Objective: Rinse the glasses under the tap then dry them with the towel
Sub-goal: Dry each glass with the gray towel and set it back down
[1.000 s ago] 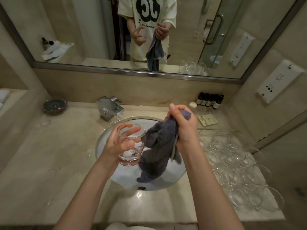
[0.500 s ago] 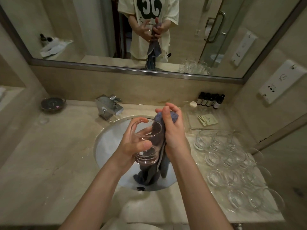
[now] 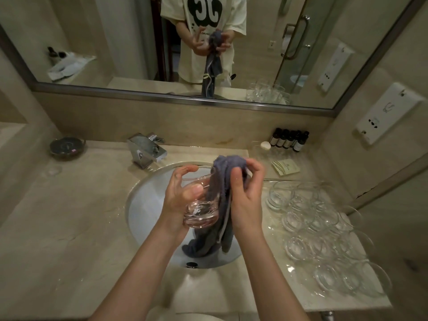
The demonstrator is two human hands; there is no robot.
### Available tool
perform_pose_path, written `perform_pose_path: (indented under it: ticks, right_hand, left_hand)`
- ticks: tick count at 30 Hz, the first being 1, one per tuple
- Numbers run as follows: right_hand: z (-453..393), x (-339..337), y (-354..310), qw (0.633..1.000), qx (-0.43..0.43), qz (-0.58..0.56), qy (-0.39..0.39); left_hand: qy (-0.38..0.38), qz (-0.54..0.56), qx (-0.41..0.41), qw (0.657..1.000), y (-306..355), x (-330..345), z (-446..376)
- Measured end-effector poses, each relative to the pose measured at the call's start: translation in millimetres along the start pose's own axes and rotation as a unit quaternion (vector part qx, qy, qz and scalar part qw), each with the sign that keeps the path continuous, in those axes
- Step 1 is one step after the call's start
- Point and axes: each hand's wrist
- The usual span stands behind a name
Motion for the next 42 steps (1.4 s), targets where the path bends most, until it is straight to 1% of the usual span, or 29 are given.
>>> perform_pose_path:
  ticks: [2, 5, 8, 11, 13, 15, 17, 18, 20, 23, 25, 26, 27, 28, 31, 33, 35, 37, 39, 42]
  right_hand:
    - [8.0, 0.4, 3.4, 0.999, -0.023, 0.023, -0.027]
    - [10.6, 5.7, 6.4, 0.998, -0.001, 0.008, -0.060]
    - [5.9, 6.6, 1.1, 0.999, 0.015, -0.004, -0.030]
    - [6.7, 1.6, -6.2, 1.000, -0.001, -0.026, 0.006]
    - [11.2, 2.1, -9.1, 0.999, -0.010, -0.036, 0.005]
    - [18.4, 10.4, -12.2, 0.999, -0.031, -0.029, -0.003]
    - [23.9, 20.3, -18.5, 0.999, -0.041, -0.011, 0.001]
    - [23.7, 23.0, -20.0, 0.999, -0.040, -0.012, 0.005]
    - [16.6, 22.3, -19.1, 0.998, -0.017, -0.053, 0.011]
    - [3.0, 18.0, -15.7, 0.993, 0.061, -0.102, 0.019]
    - [2.5, 18.9, -12.9, 0.986, 0.120, -0.113, 0.023]
    - [5.3, 18.9, -13.1, 0.982, 0.144, -0.119, 0.026]
    - [8.0, 17.8, -13.5, 0.979, 0.155, -0.126, 0.029]
    - [8.8, 17.1, -13.3, 0.979, 0.155, -0.125, 0.038]
    - [5.5, 13.3, -10.8, 0.983, 0.127, -0.122, 0.055]
    - [6.8, 13.4, -10.8, 0.986, 0.101, -0.113, 0.068]
    - [10.5, 15.7, -11.4, 0.988, 0.085, -0.100, 0.077]
    - [11.6, 15.9, -9.1, 0.989, 0.082, -0.098, 0.070]
    - [9.4, 15.6, -10.5, 0.989, 0.083, -0.098, 0.067]
    - [3.9, 14.4, -11.1, 0.987, 0.097, -0.105, 0.069]
  left_hand:
    - [0.009, 0.020, 0.001, 1.000, 0.8, 2.0, 0.6]
    - [0.002, 0.009, -0.001, 1.000, 4.3, 7.0, 2.4]
    - [0.022, -0.012, 0.008, 1.000, 4.2, 9.6, 1.5]
    - [0.074, -0.036, 0.035, 0.996, 8.7, 8.7, -2.2]
    - [0.110, -0.031, 0.025, 0.993, 9.4, 5.8, -6.6]
    - [0.121, -0.019, 0.004, 0.992, 7.5, 5.5, -6.4]
    - [0.104, -0.016, 0.002, 0.994, 6.7, 11.7, -0.4]
    - [0.091, -0.025, 0.015, 0.995, 6.0, 14.6, 1.4]
    - [0.071, -0.040, 0.041, 0.996, 6.4, 17.8, 2.7]
    - [0.031, -0.079, 0.060, 0.995, 8.0, 21.9, 4.1]
    - [-0.011, -0.101, 0.068, 0.993, 9.4, 25.8, 8.8]
    - [-0.021, -0.111, 0.074, 0.991, 9.5, 26.9, 10.3]
    - [-0.012, -0.124, 0.085, 0.989, 9.5, 26.6, 11.1]
    - [0.014, -0.142, 0.099, 0.985, 10.4, 26.3, 10.5]
    - [0.107, -0.207, 0.126, 0.964, 10.9, 23.3, 5.1]
    - [0.136, -0.248, 0.157, 0.946, 10.8, 25.4, 5.9]
    - [0.134, -0.292, 0.186, 0.928, 11.0, 28.3, 9.9]
    - [0.130, -0.311, 0.193, 0.922, 10.9, 29.6, 13.2]
    - [0.131, -0.291, 0.176, 0.931, 10.6, 28.0, 13.7]
    - [0.111, -0.255, 0.125, 0.952, 13.7, 24.6, 13.2]
Point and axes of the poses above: each hand's wrist, its own z-axis away from the middle knuckle, its own x-axis out of the palm, y = z × x, and after that the axes turned 15 degrees about y, right-handed
